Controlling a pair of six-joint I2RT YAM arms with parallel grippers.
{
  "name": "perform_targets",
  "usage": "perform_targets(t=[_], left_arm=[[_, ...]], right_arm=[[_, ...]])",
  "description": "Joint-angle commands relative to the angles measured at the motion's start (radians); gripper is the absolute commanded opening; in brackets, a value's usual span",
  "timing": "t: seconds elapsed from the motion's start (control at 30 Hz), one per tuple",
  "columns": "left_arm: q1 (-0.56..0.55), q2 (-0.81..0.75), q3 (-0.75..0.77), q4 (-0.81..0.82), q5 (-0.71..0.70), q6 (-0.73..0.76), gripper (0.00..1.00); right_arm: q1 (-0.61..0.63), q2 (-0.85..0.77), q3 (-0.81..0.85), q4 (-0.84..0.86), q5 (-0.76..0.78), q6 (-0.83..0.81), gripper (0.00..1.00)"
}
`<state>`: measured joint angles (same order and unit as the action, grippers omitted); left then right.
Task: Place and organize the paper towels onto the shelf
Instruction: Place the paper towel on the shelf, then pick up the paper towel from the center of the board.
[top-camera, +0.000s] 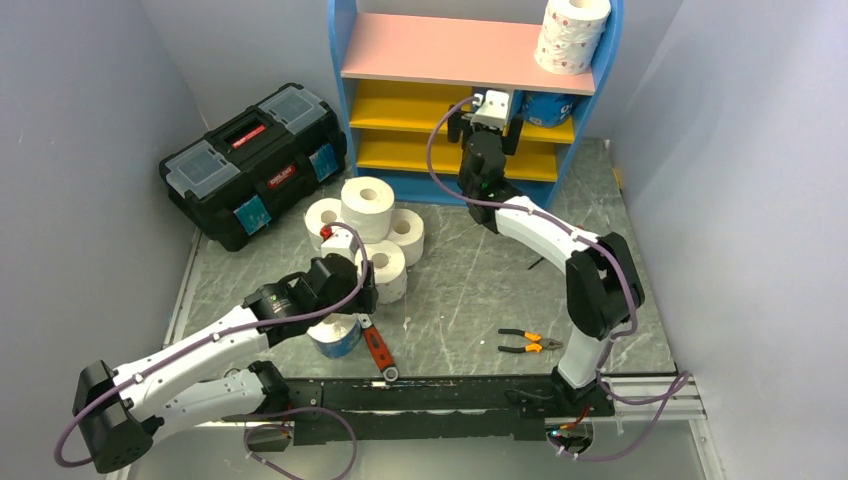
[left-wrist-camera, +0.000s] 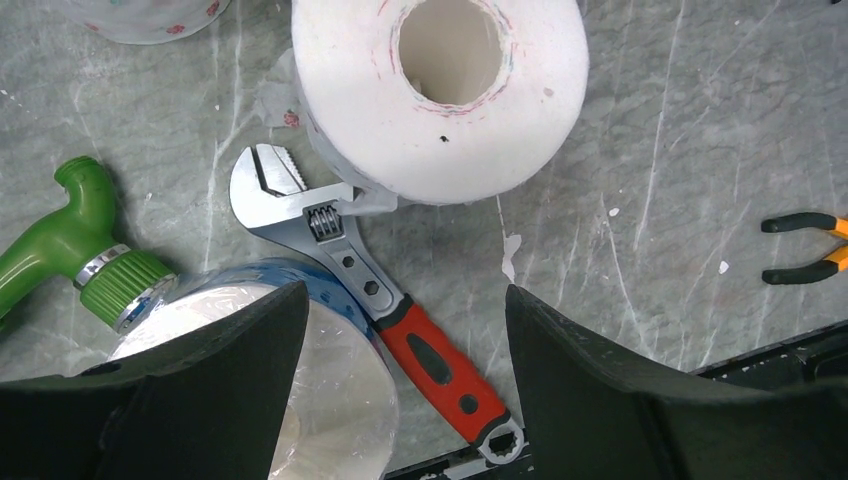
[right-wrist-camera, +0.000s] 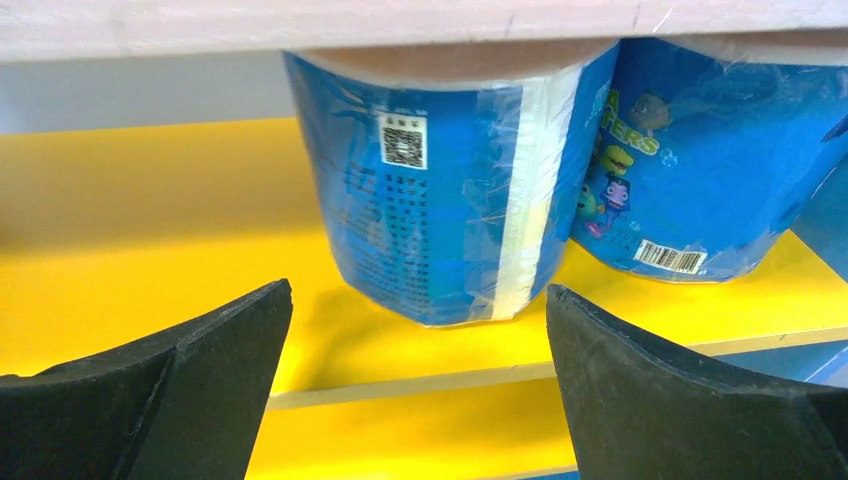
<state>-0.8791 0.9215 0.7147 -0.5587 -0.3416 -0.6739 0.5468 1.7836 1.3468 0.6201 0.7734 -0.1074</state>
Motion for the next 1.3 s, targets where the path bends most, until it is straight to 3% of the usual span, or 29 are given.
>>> perform_targets(t=[0.0, 0.17, 0.3, 0.43, 0.63, 0.7, 0.77, 1.0, 1.27], left_arm=[[0.003, -0.042, 0.004, 0.021, 0.008, 0.007, 0.78], [0.003, -0.091, -0.011, 0.019, 0.010, 0.002, 0.79], [0.002, -0.143, -0.017, 0.008, 0.006, 0.000, 0.79], [0.003, -0.195, -0.004, -0.017, -0.010, 0.000, 0.80], [0.002, -0.281, 0.010, -0.042, -0.055, 0.017, 0.82], [0.003, -0.316, 0.001, -0.028, -0.064, 0.024, 0.82], [0.002, -0.359, -0.014, 0.001, -0.066, 0.028, 0.83], [0.003, -0.425, -0.065, 0.055, -0.067, 0.031, 0.86], [0.003, -0.434, -0.109, 0.060, -0.108, 0.030, 0.87]], right_arm=[[0.032, -0.123, -0.025, -0.052, -0.024, 0.078, 1.00], [0.119, -0.228, -0.105, -0.103, 0.017, 0.105, 1.00], [0.180, -0.333, -0.097, -0.352, 0.015, 0.236, 1.00], [0.183, -0.474, -0.086, -0.667, -0.153, 0.443, 1.00], [0.103, -0.643, -0.052, -0.967, -0.531, 0.692, 1.00], [0.058, -0.692, -0.084, -0.972, -0.689, 0.726, 1.00], [0.039, -0.742, -0.138, -0.959, -0.748, 0.742, 1.00], [0.034, -0.940, -0.446, -0.829, -0.634, 0.732, 1.00], [0.034, -0.891, -0.587, -0.870, -0.652, 0.754, 0.99]])
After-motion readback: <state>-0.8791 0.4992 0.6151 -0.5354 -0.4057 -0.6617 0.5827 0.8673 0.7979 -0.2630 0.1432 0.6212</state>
